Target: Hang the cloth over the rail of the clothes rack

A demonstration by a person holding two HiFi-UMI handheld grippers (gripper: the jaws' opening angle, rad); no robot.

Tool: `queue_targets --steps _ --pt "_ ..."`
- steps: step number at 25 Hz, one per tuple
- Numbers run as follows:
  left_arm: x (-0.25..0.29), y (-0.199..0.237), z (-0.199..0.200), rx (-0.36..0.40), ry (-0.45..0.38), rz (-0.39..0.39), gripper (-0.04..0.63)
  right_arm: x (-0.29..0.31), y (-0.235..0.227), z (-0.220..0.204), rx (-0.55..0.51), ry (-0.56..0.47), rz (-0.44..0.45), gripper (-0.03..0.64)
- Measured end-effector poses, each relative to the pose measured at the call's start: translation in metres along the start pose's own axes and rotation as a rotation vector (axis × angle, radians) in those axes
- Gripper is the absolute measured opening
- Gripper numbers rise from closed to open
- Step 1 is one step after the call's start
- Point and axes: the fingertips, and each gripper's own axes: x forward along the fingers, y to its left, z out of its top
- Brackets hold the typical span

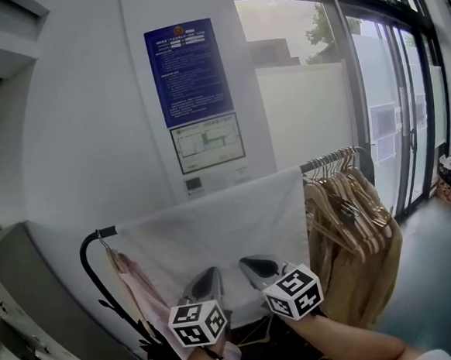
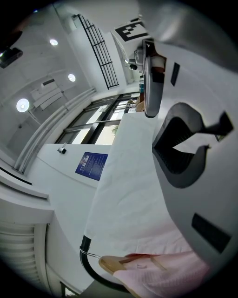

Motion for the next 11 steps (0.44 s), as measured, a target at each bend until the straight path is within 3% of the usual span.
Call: queue_targets --steps 11 --pt "-0.002 0.004 -0.002 0.048 -0.004 -0.016 0.006 0.008 0.011 -0.002 -0.013 0.011 -0.001 0.000"
